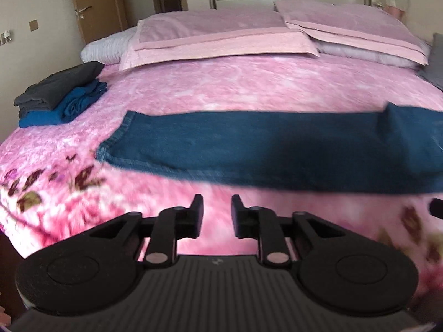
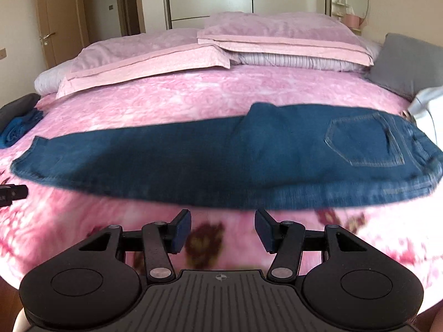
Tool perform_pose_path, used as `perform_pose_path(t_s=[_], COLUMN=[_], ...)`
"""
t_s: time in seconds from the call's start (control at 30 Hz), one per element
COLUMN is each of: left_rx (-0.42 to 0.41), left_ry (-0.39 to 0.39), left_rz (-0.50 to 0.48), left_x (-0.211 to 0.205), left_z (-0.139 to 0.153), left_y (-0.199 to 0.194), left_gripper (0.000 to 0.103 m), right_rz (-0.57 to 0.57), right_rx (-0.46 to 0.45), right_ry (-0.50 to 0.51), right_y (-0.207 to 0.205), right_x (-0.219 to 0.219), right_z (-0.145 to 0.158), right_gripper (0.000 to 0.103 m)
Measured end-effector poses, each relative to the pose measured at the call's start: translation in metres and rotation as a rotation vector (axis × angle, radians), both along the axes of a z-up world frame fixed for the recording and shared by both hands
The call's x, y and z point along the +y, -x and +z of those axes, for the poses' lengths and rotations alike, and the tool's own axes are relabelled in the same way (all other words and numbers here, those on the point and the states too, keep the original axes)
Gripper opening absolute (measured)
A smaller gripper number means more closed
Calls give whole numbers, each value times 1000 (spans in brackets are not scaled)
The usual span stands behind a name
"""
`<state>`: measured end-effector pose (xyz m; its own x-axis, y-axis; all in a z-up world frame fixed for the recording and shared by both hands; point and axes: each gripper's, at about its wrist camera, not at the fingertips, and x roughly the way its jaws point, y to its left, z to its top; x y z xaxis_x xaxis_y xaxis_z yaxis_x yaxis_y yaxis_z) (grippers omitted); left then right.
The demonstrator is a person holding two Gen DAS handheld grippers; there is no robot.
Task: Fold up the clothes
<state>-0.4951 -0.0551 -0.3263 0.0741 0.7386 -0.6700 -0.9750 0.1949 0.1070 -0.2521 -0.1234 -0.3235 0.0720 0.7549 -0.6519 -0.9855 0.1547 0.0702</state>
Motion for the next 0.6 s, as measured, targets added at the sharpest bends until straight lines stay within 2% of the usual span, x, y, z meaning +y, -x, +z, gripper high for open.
perform_pose_path(t_s=[0.1,0.17,0.6], left_rx=[-2,-2,-19], left_ry=[-3,-10,-103], left_rz=[-19,-24,-26], left_x=[-25,-40,-102], left_z=[5,10,46], left_y=[-5,-7,8], left_gripper=[20,25,29], right_rz=[-11,-21,-36], right_rx=[9,18,40], right_ry=[-5,-13,-67], right_y=[0,0,6], right_x=[-21,-35,-94], right_z=[5,9,35], right_gripper=[55,55,55])
